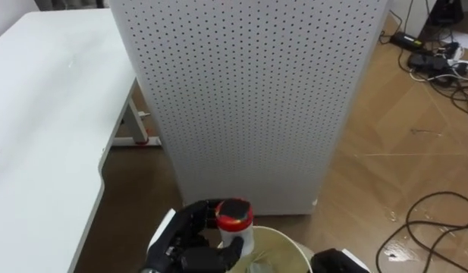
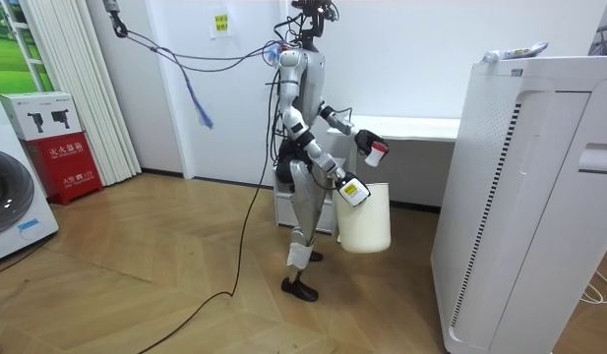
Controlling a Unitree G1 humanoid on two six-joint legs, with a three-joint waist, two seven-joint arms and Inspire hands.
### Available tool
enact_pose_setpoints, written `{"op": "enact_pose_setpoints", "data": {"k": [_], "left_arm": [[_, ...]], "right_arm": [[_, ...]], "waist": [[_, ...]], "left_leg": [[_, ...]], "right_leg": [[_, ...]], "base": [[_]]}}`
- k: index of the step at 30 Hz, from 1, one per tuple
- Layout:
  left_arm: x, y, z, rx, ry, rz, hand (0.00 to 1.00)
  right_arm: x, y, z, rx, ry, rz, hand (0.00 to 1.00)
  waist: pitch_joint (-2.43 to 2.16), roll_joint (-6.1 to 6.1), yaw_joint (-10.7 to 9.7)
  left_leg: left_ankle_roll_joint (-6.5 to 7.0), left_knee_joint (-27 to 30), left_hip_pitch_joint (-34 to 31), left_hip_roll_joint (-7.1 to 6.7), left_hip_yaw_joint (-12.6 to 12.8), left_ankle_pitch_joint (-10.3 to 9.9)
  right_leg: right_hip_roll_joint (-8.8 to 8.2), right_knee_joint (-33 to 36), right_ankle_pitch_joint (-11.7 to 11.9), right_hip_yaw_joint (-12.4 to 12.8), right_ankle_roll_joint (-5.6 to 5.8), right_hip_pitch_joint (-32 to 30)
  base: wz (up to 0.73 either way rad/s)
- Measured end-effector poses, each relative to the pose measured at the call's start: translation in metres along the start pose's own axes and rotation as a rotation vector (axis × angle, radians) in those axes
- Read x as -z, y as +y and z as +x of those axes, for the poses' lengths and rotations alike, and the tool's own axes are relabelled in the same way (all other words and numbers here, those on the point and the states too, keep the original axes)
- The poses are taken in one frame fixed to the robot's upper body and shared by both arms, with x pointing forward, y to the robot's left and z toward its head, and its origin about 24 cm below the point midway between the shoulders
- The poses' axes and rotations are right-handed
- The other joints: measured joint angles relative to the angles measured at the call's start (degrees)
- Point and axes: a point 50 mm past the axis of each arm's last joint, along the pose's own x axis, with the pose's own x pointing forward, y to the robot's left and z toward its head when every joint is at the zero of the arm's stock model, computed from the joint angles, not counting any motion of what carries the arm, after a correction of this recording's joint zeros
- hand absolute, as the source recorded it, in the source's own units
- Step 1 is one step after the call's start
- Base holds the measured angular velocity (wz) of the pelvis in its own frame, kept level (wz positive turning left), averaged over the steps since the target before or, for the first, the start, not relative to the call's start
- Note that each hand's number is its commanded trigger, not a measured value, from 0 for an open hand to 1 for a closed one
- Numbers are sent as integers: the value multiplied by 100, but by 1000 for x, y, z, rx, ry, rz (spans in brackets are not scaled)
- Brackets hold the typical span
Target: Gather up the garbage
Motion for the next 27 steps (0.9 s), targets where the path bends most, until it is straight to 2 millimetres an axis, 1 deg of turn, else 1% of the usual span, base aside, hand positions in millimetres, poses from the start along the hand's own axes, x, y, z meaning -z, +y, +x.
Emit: {"op": "enact_pose_setpoints", "data": {"k": [9, 10, 11, 18, 23, 27], "left_arm": [[5, -4, -4, 81, 28, 15, 100], [5, -4, -4, 82, 28, 15, 44], [5, -4, -4, 82, 29, 15, 0], [10, -2, -6, 117, 68, 101, 0], [11, -3, -6, 134, 73, 99, 0], [16, -2, -7, 133, 95, 97, 0]], "right_arm": [[5, -3, -1, 1, 20, 28, 100], [6, -3, -1, 2, 23, 29, 100], [7, -3, -2, 3, 25, 29, 100], [7, -7, -3, 12, 28, 20, 100], [7, -7, -3, 11, 28, 26, 100], [8, -2, -2, -7, 33, 28, 100]], "waist": [[0, 1, 8], [0, 1, 8], [0, 2, 8], [1, 3, 12], [1, 3, 23], [6, 14, 16]], "left_leg": [[0, 17, -6, -2, 4, 0], [0, 17, -7, -3, 5, 0], [0, 17, -8, -3, 7, 0], [0, 11, -10, -5, 30, 0], [0, 14, -19, -12, 44, 0], [1, 16, -17, -25, 42, 0]], "right_leg": [[-3, 15, 0, 2, -1, -9], [-4, 14, 0, 2, -1, -9], [-4, 14, 0, 5, -1, -12], [-4, 25, -1, 25, -1, -34], [-13, 69, -7, 35, -4, -66], [-28, 106, -25, 42, -5, -79]], "base": [[0], [0], [0], [0], [0], [0]]}}
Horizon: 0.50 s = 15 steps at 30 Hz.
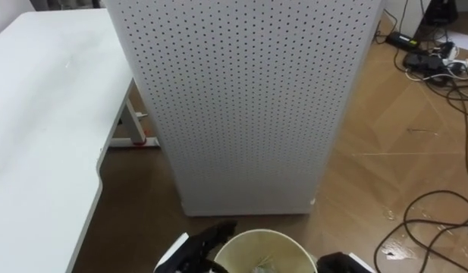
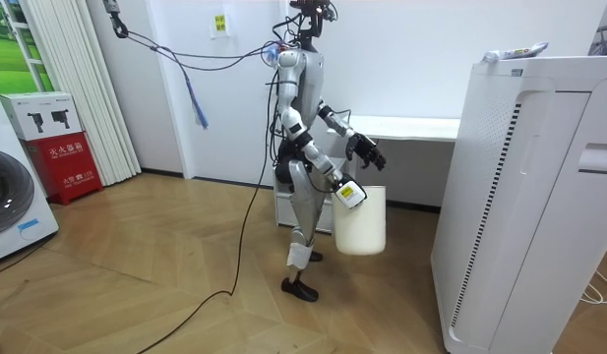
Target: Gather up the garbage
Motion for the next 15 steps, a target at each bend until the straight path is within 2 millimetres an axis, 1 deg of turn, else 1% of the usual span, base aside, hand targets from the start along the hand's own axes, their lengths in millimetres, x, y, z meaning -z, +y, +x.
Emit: {"op": "enact_pose_setpoints", "data": {"k": [5, 7, 10, 11, 13, 14, 15], "left_arm": [[1, -1, 0, 23, 5, -1, 0], [1, -2, -1, 36, 5, -2, 0], [0, -3, 0, 52, 0, -4, 0], [0, -4, 1, 56, -1, -6, 0], [0, -3, 0, 56, 0, -6, 0], [-1, -3, 1, 56, -4, -3, 0], [-4, -2, 3, 56, -16, 0, 0]], "right_arm": [[0, -8, -2, 17, 3, -20, 100], [-2, -9, -2, 19, 1, -44, 100], [-3, -9, -2, 21, -6, -38, 100], [-3, -9, -2, 20, -6, -36, 100], [-5, -8, -1, 18, -13, -34, 100], [-7, -8, 0, 24, -18, -38, 100], [-9, -10, 1, 30, -21, -37, 100]], "waist": [[-1, 2, -10], [-5, 9, -8], [-9, 22, -15], [-7, 23, 4], [6, 44, 5], [14, 47, -2], [18, 46, -5]], "left_leg": [[4, 7, 3, -12, 26, -2], [6, 23, 11, -7, 99, -4], [14, 64, 49, -24, 199, -9], [38, 67, 89, -22, 294, -24], [70, 115, 120, -24, 360, -67], [87, 162, 111, -56, 364, -80], [97, 149, 104, -86, 363, -86]], "right_leg": [[3, 4, 4, 26, 5, -20], [34, 6, 8, 77, 11, -28], [31, 64, 12, 148, 19, -28], [26, 127, 8, 155, 24, -34], [-24, 239, 1, 8, 15, -73], [-90, 336, -14, -81, 5, -118], [-118, 387, -20, -69, 14, -161]], "base": [[-3], [-14], [-14], [-25], [-24], [-11], [-6]]}}
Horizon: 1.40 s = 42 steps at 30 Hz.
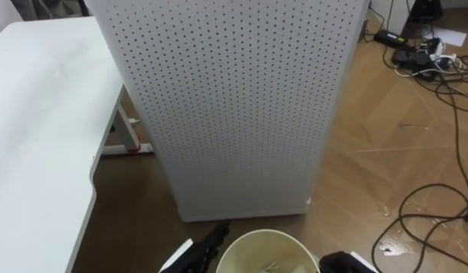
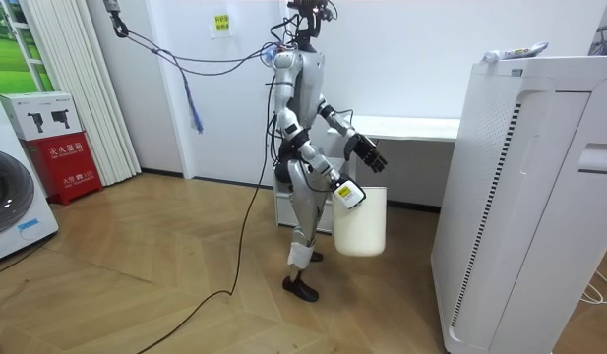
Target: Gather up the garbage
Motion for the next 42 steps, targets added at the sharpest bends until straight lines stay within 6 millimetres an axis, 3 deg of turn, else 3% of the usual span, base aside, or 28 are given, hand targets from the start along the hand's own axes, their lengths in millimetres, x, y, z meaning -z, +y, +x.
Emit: {"op": "enact_pose_setpoints", "data": {"k": [5, 10, 12, 14, 17, 19, 21, 25, 28, 31, 40, 42], "left_arm": [[-19, 6, 10, -23, -70, 16, 0], [-24, 8, 7, -57, -111, 6, 0], [-22, 10, 3, -78, -110, -3, 0], [-22, 11, -1, -103, -122, -15, 0], [-33, 13, -6, -146, -176, -13, 0], [-42, 19, -11, -204, -215, 25, 0], [-53, 25, -15, -276, -258, 88, 0], [-87, 34, -29, -392, -379, 254, 0], [-121, 45, -47, -569, -541, 356, 0], [-138, 47, -57, -655, -641, 400, 0], [-165, 60, -63, -870, -776, 551, 0], [-172, 61, -62, -915, -809, 581, 0]], "right_arm": [[-7, -5, 2, 26, -17, 5, 100], [-10, -8, 2, 33, -35, 15, 100], [-11, -10, 2, 26, -46, 29, 100], [-12, -10, 1, 26, -53, 54, 100], [-14, -10, 1, 25, -63, 52, 100], [-19, -8, 0, 24, -92, 44, 100], [-22, -6, -1, 24, -116, 46, 100], [-20, 1, -9, 21, -158, 65, 100], [-18, 4, -12, 16, -173, 67, 100], [-16, 5, -13, 15, -168, 67, 100], [-27, 12, -15, 9, -219, 38, 100], [-23, 14, -16, 16, -208, 45, 100]], "waist": [[56, -96, 24], [30, -136, 105], [25, -139, 315], [22, -145, 345], [8, -159, 565], [1, -148, 584], [-37, -122, 471], [-94, -105, 448], [-161, -1, 408], [-185, 63, 358], [-121, 120, 174], [-57, 135, 153]], "left_leg": [[45, -88, -32, -76, -7, -1], [45, -98, 0, -18, -11, 11], [22, -99, 17, 65, -30, -3], [-5, -96, 55, 99, -33, -19], [-43, -126, 209, 104, -259, -43], [-62, -163, 303, 97, -458, -54], [-107, -319, 486, 120, -623, -50], [-131, -540, 854, 138, -679, -35], [-125, -736, 1184, 138, -696, -32], [-103, -886, 1353, 129, -717, -19], [-84, -909, 1427, 83, -712, -8], [-81, -909, 1491, 57, -697, -10]], "right_leg": [[-47, -5, 46, 33, 36, -90], [46, -214, 207, 7, 10, -47], [57, -399, 372, -350, -92, -23], [86, -444, 387, -396, -109, 1], [171, -495, 409, -350, -160, 57], [213, -542, 414, -360, -173, 146], [248, -668, 419, -464, -184, 364], [305, -810, 425, -458, -169, 704], [348, -998, 461, -423, -116, 1012], [368, -1114, 481, -391, -79, 1201], [314, -1049, 424, -398, -29, 1234], [285, -975, 400, -376, -20, 1228]], "base": [[-2], [-17], [-57], [-30], [-40], [-21], [16], [3], [-5], [0], [1], [-2]]}}
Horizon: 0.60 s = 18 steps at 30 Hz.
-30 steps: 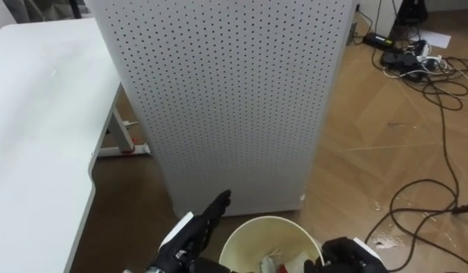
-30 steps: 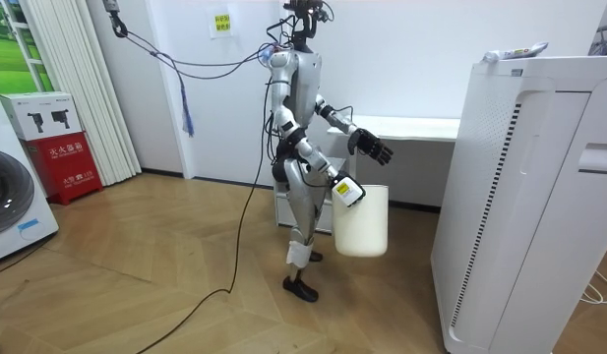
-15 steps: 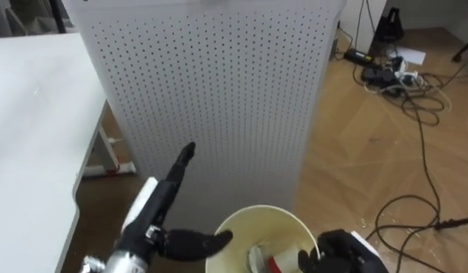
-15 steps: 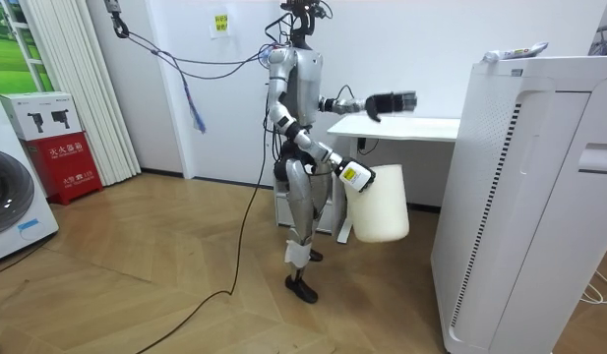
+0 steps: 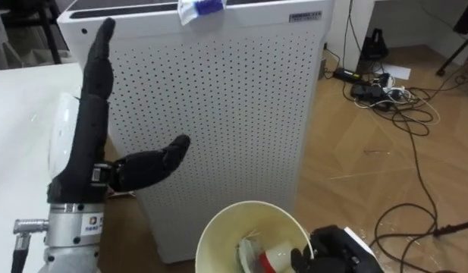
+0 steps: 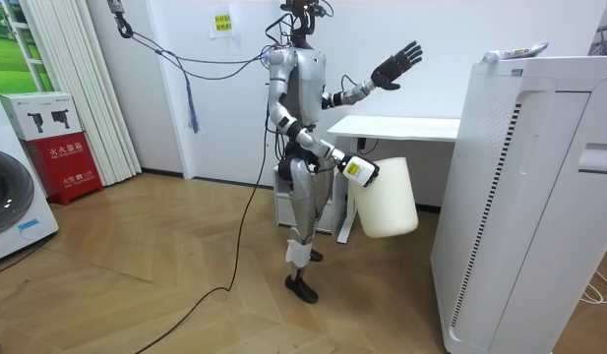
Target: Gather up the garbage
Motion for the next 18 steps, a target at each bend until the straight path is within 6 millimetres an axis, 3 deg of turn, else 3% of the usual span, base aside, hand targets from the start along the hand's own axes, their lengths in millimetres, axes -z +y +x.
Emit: {"op": "enact_pose_setpoints", "data": {"k": [2, 7, 8, 9, 10, 11, 12, 16, 18], "left_arm": [[-1, 1, 6, -28, -18, -2, 0], [-3, 2, 10, -43, -54, 31, 0], [-2, 1, 9, -38, -55, 46, 0], [-1, 1, 8, -44, -54, 54, 0], [-1, 1, 8, -51, -57, 58, 0], [-1, 2, 8, -60, -58, 62, 0], [-1, 0, 5, -59, -53, 65, 0], [-7, 3, 10, -80, -110, 81, 0], [-11, 7, 12, -107, -143, 96, 0]], "right_arm": [[3, -1, -1, 6, 11, 1, 100], [17, 0, -9, 14, 59, 1, 100], [21, 0, -10, 14, 77, -2, 100], [25, 1, -11, 11, 94, -11, 100], [25, 1, -11, 5, 97, -20, 100], [28, 3, -13, -11, 107, -17, 100], [33, 1, -16, -19, 126, -20, 100], [35, 4, -17, -52, 143, -13, 100], [34, 8, -16, -89, 143, -34, 100]], "waist": [[61, 36, 0], [84, 59, 53], [125, 103, 9], [145, 126, -37], [133, 115, -63], [147, 112, -116], [71, 240, -130], [50, 263, -133], [-10, 231, -11]], "left_leg": [[46, 22, -8, -11, 6, -29], [136, 215, -85, -8, 86, -133], [175, 266, -30, -16, -64, -157], [200, 367, -28, -44, -286, -227], [200, 483, -95, -70, -332, -315], [183, 749, -228, -111, -368, -509], [143, 924, -277, -35, -341, -645], [36, 1027, -183, 71, -307, -757], [-80, 1062, 0, 229, -228, -876]], "right_leg": [[-2, 11, 4, 35, 6, -12], [-63, 502, 27, 133, 35, -330], [-103, 939, 32, 150, 163, -610], [-77, 613, 47, 331, 255, -693], [-71, 318, 250, 392, 276, -679], [-104, 198, 598, 420, 32, -665], [-26, 199, 573, 341, 29, -651], [96, 505, 241, 312, -53, -692], [231, 765, -28, 290, -144, -686]], "base": [[-9], [-20], [-18], [-12], [4], [0], [0], [-9], [-17]]}}
